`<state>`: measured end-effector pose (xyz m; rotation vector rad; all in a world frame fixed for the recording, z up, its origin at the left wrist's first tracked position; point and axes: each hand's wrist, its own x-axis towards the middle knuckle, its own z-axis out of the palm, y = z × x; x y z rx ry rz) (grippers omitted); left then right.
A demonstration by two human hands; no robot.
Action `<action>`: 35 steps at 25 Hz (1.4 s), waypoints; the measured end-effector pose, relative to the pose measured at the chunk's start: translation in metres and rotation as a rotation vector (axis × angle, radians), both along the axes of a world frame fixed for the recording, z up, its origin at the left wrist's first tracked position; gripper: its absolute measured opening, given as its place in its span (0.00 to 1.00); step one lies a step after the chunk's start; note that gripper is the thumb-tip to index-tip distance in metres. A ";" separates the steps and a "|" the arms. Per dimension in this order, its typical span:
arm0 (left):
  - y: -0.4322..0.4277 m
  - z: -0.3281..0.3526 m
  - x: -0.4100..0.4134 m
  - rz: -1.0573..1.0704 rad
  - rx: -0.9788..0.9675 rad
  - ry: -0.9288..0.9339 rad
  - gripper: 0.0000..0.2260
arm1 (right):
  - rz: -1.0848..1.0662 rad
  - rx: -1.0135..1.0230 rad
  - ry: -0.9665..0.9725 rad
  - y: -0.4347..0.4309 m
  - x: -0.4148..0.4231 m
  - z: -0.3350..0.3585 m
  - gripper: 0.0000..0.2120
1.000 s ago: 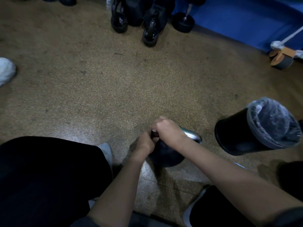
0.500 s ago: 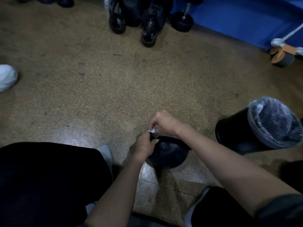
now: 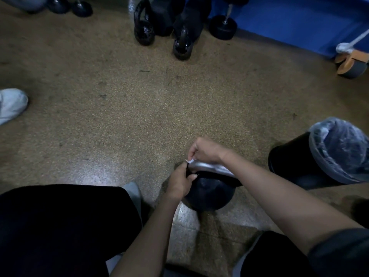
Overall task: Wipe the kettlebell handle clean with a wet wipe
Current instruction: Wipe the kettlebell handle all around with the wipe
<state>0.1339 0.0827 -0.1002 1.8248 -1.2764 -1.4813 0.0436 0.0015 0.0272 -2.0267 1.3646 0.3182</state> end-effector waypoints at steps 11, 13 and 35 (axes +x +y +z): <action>0.000 0.001 0.001 -0.007 -0.043 0.016 0.20 | -0.122 0.105 -0.031 -0.008 -0.007 -0.007 0.07; 0.000 0.000 0.001 -0.011 -0.039 0.014 0.19 | -0.142 0.119 -0.038 -0.008 -0.008 -0.009 0.07; -0.001 0.009 0.003 -0.034 -0.010 -0.014 0.18 | -0.140 0.130 0.017 -0.009 -0.003 -0.012 0.07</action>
